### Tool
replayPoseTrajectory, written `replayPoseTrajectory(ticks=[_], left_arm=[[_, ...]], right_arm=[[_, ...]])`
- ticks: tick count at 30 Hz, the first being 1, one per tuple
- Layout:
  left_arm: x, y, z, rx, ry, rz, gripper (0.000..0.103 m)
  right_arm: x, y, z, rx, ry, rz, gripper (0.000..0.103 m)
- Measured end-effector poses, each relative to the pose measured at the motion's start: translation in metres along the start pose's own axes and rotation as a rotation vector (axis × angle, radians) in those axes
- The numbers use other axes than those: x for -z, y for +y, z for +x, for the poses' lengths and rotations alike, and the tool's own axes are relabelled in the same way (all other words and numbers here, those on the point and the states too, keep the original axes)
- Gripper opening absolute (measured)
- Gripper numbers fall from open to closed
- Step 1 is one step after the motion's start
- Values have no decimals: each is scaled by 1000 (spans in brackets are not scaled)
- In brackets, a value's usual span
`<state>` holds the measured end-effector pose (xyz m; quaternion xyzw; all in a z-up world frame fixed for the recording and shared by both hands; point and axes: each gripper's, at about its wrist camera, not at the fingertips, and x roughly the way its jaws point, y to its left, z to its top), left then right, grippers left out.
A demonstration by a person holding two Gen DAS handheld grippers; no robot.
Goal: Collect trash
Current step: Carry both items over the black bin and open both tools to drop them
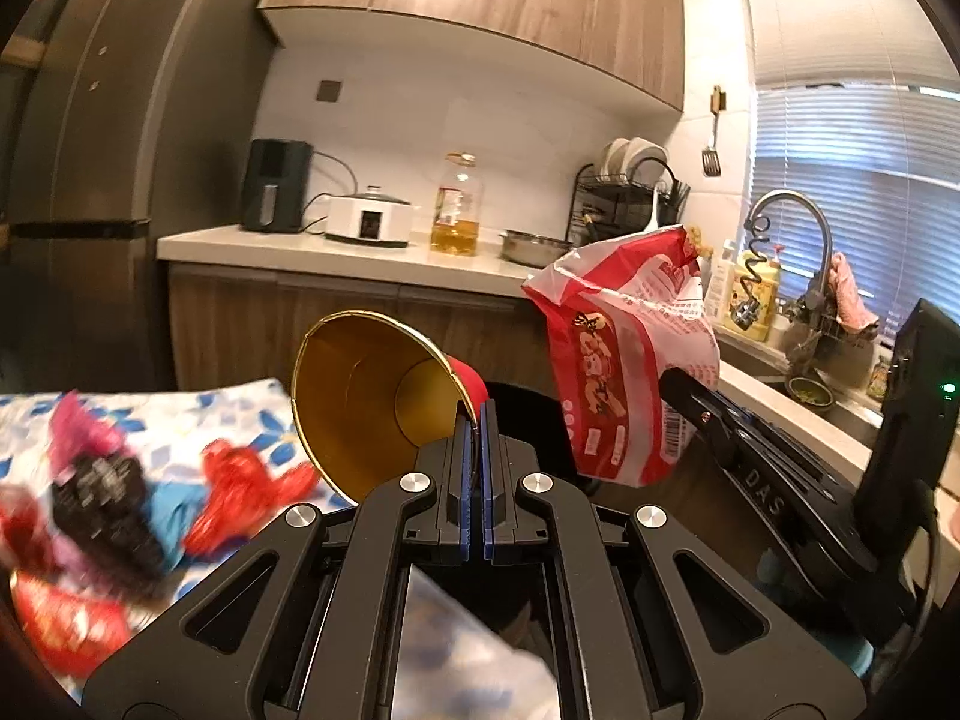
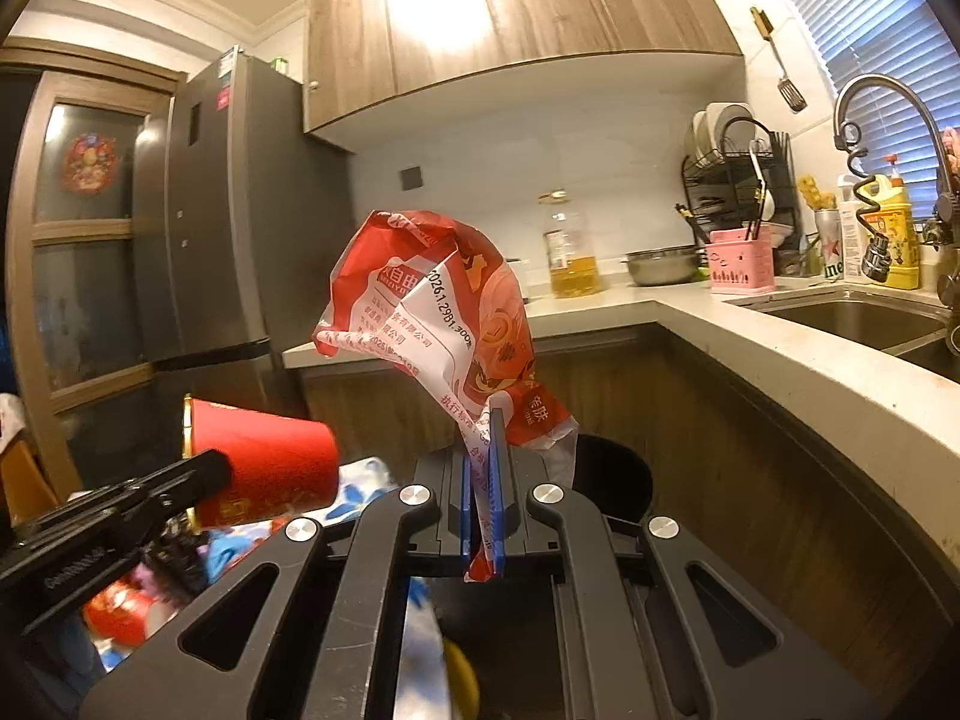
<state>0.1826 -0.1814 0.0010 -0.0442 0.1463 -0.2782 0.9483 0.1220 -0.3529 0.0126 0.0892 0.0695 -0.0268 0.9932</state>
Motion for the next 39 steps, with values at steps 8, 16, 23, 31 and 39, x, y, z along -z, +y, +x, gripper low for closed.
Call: replayPoseTrajectory(ticks=[8, 16, 23, 31, 39], left_arm=[[-7, -9, 58, 31, 31, -1, 2], [-8, -14, 89, 33, 41, 12, 2], [-5, -13, 104, 32, 53, 4, 2], [0, -16, 124, 47, 87, 8, 2], [15, -13, 146, 39, 165, 3, 25]], right_arm=[[2, -20, 34, 37, 25, 20, 6], [6, -27, 54, 43, 50, 25, 6], [9, -30, 68, 47, 72, 25, 6], [13, -37, 78, 43, 98, 31, 23], [14, -47, 74, 67, 89, 52, 46]])
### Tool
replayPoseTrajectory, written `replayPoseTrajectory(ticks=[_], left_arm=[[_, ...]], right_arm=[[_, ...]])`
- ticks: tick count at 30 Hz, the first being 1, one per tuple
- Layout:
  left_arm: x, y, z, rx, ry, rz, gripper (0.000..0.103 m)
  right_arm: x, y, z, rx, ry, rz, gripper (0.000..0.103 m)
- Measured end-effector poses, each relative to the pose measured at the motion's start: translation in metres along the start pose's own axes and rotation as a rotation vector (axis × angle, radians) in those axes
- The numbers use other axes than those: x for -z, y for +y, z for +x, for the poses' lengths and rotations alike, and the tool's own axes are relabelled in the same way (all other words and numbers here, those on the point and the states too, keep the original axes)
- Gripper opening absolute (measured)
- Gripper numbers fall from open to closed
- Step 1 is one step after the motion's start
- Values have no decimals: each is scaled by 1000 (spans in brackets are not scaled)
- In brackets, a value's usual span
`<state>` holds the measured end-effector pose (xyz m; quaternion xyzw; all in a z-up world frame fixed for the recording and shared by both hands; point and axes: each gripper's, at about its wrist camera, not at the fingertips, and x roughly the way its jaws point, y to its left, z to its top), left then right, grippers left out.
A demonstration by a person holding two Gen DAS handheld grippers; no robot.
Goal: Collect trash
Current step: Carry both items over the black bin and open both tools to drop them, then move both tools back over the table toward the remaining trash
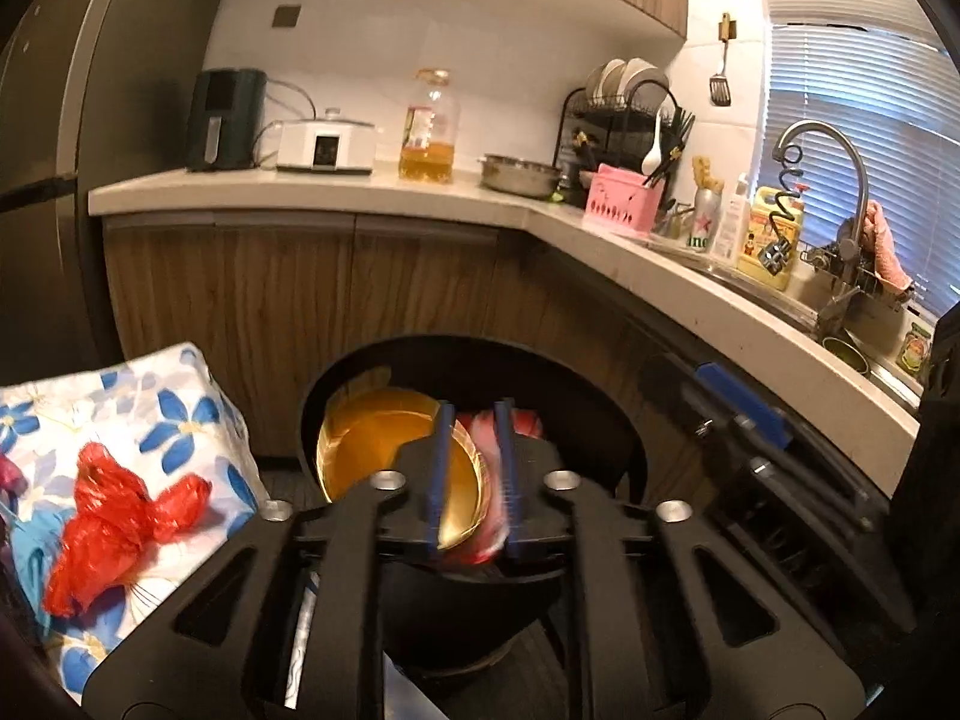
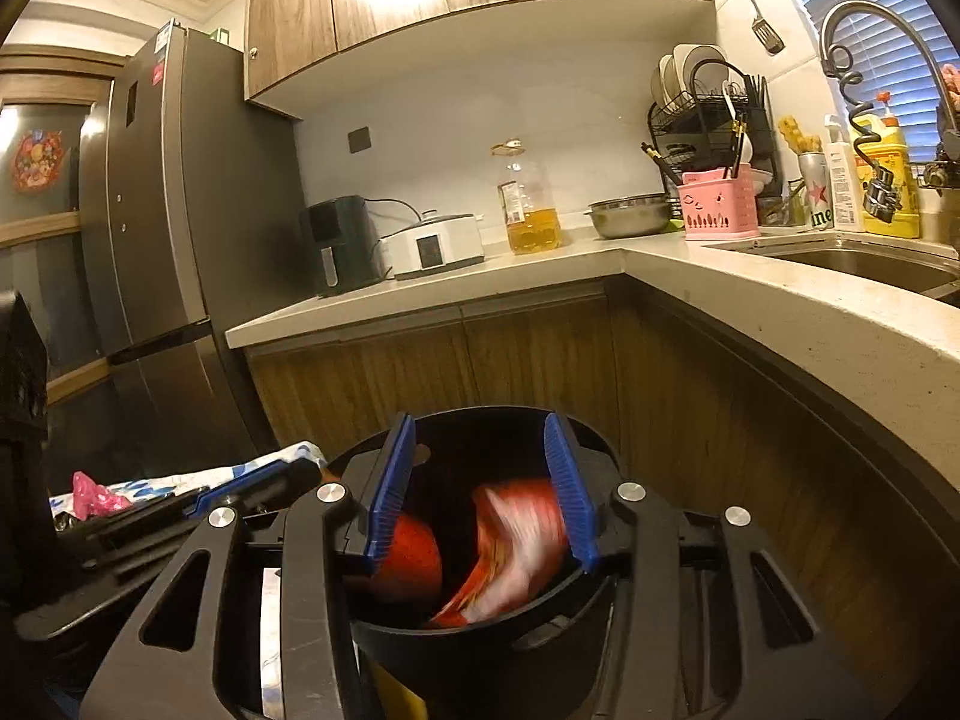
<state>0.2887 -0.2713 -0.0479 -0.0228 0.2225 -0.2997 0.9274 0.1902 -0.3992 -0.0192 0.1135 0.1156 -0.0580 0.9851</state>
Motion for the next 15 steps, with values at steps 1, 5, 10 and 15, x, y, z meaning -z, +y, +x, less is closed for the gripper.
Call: replayPoseTrajectory(ticks=[1, 5, 10, 15], left_arm=[[2, 2, 0, -6, 2, -7, 30], [7, 12, -10, -35, -7, -39, 51], [16, 21, -35, -99, -22, -64, 70], [28, 31, -73, -184, -53, -87, 82]], right_arm=[[0, -1, 0, 3, 3, 3, 46], [1, -2, -6, 6, 11, 15, 52], [2, 7, -17, -12, 18, 5, 62], [5, 18, -33, -26, 23, -10, 66]])
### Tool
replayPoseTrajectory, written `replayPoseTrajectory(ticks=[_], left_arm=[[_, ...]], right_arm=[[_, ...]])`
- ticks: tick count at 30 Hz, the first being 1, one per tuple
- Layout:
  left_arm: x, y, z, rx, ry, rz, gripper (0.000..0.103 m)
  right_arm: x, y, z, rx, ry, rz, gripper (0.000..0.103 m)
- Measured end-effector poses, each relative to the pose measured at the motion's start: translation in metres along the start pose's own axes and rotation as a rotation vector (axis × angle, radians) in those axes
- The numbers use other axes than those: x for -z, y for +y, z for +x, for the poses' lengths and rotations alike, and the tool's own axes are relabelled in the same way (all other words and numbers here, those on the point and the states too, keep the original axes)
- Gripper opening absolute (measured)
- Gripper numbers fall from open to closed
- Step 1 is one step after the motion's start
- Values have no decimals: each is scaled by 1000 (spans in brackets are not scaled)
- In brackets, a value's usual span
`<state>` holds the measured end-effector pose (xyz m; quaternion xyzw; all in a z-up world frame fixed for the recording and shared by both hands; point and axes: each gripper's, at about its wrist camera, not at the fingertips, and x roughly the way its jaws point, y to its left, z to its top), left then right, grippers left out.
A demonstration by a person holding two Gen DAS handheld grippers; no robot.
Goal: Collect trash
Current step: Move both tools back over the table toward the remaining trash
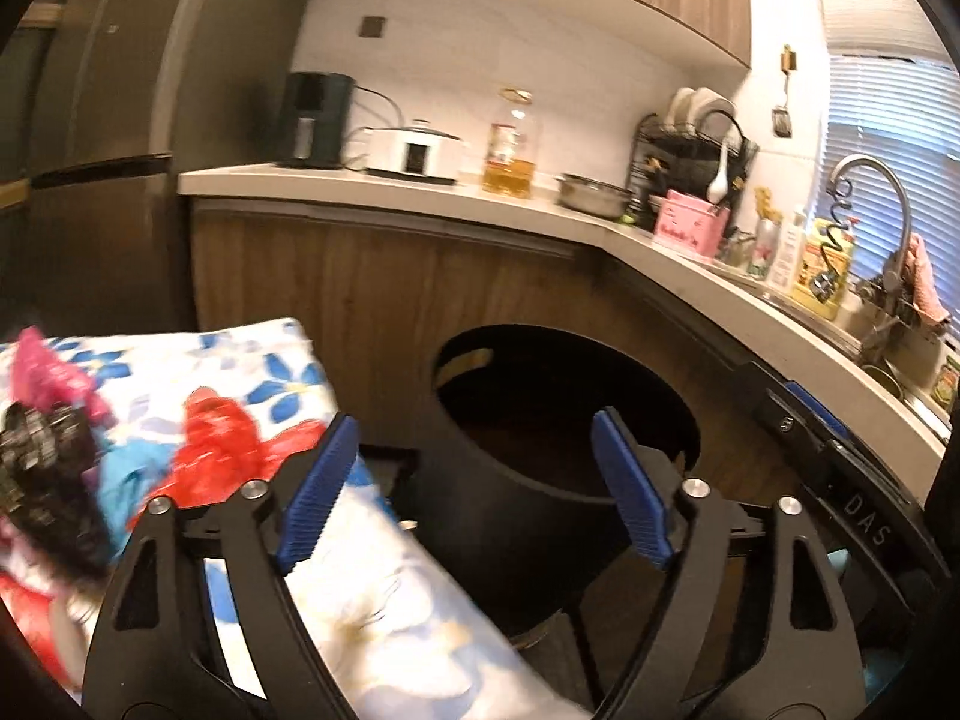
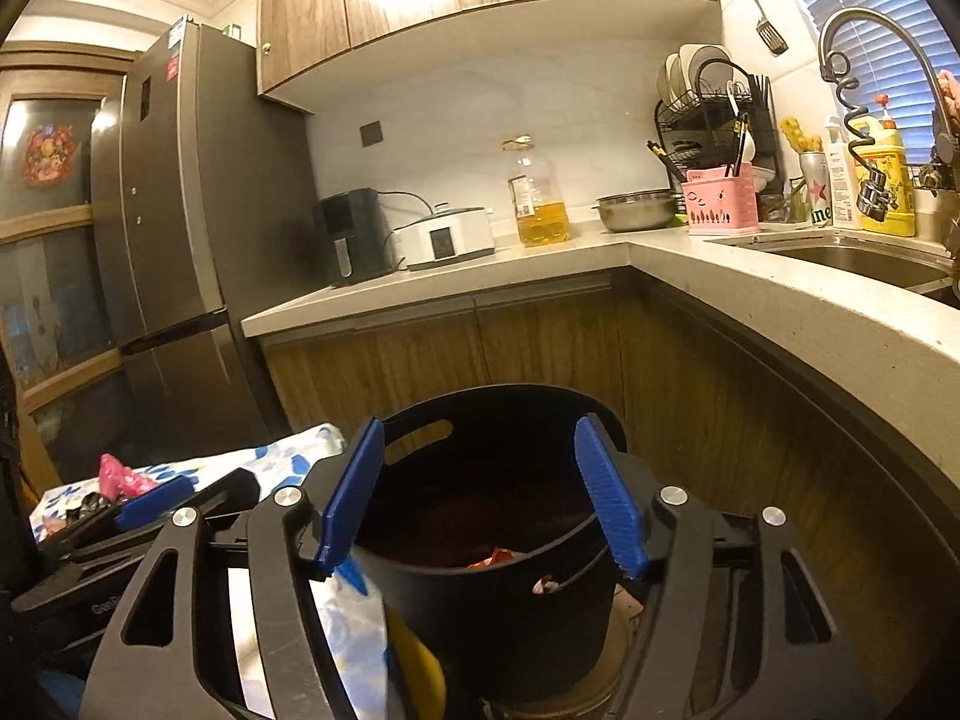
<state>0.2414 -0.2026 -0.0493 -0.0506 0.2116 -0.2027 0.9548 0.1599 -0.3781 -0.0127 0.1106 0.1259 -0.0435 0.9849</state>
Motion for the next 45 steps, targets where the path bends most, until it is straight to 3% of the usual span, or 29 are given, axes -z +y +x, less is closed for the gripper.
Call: replayPoseTrajectory(ticks=[7, 23, 36, 45], left_arm=[[9, 19, -51, -92, -47, -21, 89], [46, 64, -156, -229, -95, -99, 93], [72, 127, -221, -414, -138, -157, 93], [89, 178, -237, -506, -133, -203, 93]], right_arm=[[5, 19, -27, -16, 2, -25, 70], [22, 69, -84, -75, -19, -74, 77], [51, 132, -91, -214, 46, -121, 80], [77, 182, -85, -308, 98, -165, 80]])
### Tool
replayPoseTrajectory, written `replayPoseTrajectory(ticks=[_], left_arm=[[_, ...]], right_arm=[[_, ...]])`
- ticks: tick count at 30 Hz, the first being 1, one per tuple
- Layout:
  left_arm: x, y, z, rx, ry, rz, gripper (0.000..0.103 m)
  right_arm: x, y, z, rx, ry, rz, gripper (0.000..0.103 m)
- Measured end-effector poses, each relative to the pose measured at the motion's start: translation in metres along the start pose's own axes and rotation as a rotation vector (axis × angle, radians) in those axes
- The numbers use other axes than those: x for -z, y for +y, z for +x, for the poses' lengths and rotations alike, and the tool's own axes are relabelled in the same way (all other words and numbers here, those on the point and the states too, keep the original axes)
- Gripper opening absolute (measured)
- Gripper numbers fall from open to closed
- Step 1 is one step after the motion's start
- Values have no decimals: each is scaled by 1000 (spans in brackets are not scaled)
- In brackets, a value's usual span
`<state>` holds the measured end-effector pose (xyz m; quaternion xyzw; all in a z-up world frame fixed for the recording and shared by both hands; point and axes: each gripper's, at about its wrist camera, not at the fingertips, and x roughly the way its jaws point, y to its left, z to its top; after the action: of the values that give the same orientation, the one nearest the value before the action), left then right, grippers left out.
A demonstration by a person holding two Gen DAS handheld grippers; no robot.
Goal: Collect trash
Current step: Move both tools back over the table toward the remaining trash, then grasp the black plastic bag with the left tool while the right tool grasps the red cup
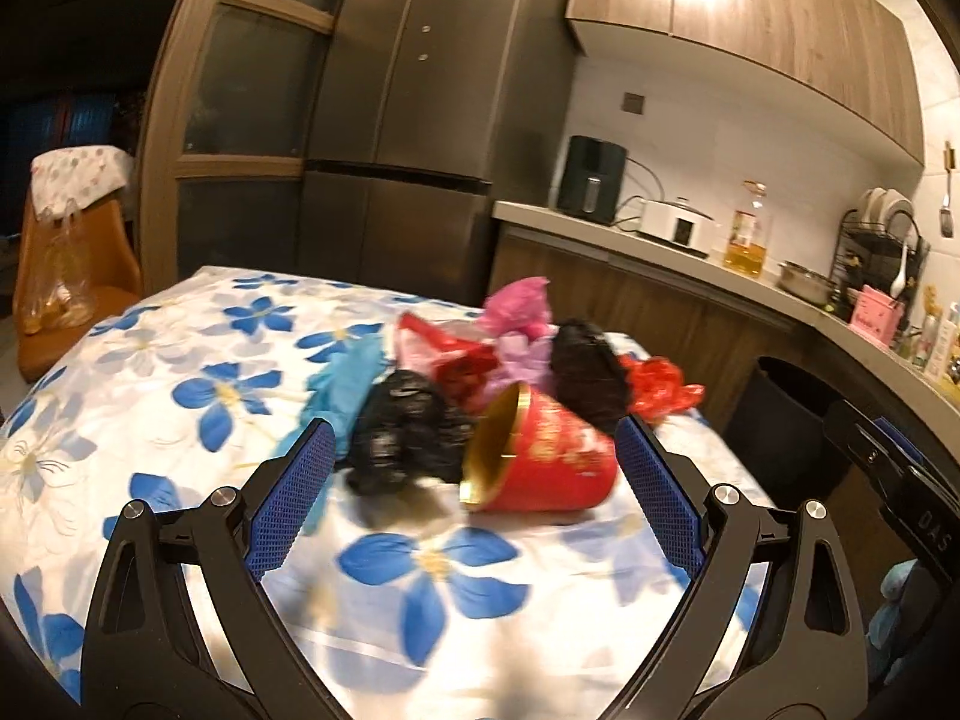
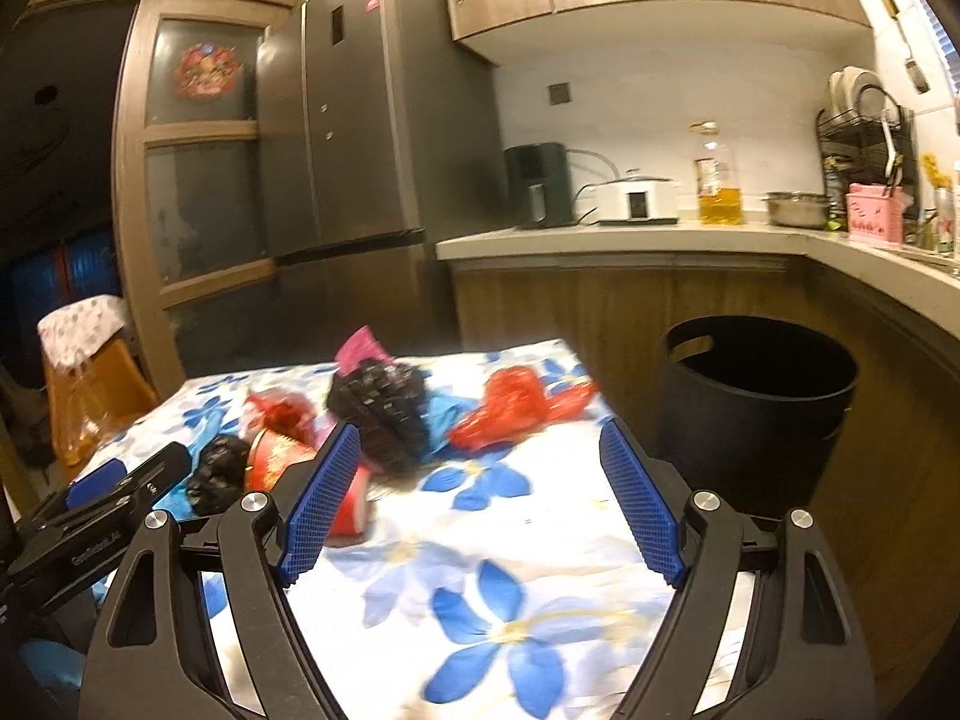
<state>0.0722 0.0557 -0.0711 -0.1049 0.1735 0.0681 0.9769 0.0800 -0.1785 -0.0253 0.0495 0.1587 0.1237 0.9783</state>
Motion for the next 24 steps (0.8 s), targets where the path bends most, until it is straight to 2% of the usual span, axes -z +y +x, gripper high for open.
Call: replayPoseTrajectory(ticks=[6, 8, 15, 16, 17, 24], left_arm=[[3, 26, 1, -40, -1, -15, 93], [3, 34, 2, -51, -2, -24, 93], [2, 61, -1, -80, -6, -59, 93], [2, 63, -1, -82, -6, -61, 93], [2, 64, -1, -83, -6, -63, 93], [3, 70, 3, -84, -1, -59, 93]], right_arm=[[7, 34, 19, -71, 34, -4, 80], [10, 46, 27, -92, 41, -17, 85], [18, 73, 61, -160, 115, 5, 90], [20, 76, 66, -166, 126, 5, 96], [21, 79, 71, -166, 136, 5, 98], [26, 88, 96, -176, 186, 15, 98]])
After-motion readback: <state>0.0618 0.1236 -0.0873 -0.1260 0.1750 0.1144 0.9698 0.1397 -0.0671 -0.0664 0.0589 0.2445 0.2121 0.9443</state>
